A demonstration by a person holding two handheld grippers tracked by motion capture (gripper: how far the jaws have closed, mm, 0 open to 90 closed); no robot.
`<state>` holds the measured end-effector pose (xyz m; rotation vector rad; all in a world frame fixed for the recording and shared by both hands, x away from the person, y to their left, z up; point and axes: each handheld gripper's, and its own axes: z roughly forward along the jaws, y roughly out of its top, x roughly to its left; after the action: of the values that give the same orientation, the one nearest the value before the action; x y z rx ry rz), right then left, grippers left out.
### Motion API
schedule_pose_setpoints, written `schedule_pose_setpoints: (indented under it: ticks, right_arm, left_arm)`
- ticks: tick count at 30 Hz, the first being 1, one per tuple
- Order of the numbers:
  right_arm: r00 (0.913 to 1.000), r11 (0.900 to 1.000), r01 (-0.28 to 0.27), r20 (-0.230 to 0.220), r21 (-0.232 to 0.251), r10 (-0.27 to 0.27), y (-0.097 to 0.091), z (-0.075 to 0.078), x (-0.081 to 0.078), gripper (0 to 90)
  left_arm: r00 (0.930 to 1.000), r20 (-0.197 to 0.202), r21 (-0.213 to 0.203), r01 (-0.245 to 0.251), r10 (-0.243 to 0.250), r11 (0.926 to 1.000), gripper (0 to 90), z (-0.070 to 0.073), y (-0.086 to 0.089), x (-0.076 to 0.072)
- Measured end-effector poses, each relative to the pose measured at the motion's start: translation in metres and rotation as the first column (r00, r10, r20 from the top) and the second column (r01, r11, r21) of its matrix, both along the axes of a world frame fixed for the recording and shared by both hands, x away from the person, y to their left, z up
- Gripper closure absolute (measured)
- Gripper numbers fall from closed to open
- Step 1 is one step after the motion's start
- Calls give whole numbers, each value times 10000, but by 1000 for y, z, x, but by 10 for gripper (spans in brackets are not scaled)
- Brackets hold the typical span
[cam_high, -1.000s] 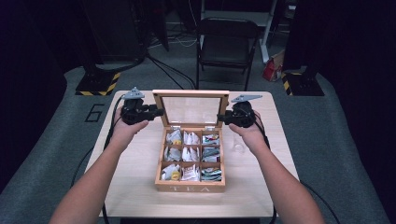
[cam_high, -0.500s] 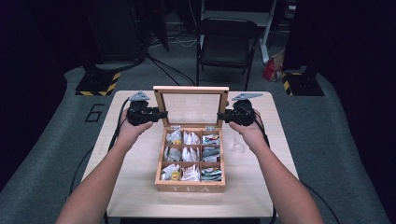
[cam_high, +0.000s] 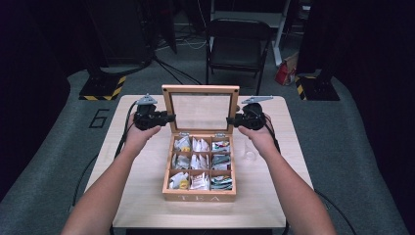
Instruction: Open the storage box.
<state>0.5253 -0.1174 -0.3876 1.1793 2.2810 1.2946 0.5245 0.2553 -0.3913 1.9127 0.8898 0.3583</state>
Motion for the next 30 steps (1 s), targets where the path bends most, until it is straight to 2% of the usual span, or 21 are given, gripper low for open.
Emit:
schedule_pose_setpoints:
  ticks: [8,11,14,18,30]
  right_arm:
    - [9995,9998,141,-263,-106,-144,1,-6,7,630]
    - [9993,9998,214,-310,5,-214,1,-7,9,635]
    - [9991,9997,232,-359,-51,-234,1,-7,11,641]
    - [9988,9996,263,-423,-59,-266,1,-7,13,644]
    - [9977,9988,480,-487,123,-474,2,-10,17,614]
  left_arm:
    - [9998,-78,-146,-169,168,9998,649,-2,0,4]
    - [9992,-383,-201,-152,145,9997,626,-6,1,6]
    - [9978,-642,83,-157,162,9998,622,-13,-1,9]
    - [9979,-593,189,-233,244,9995,635,-19,-3,10]
    - [9969,-672,168,-391,402,9991,666,-20,-3,14]
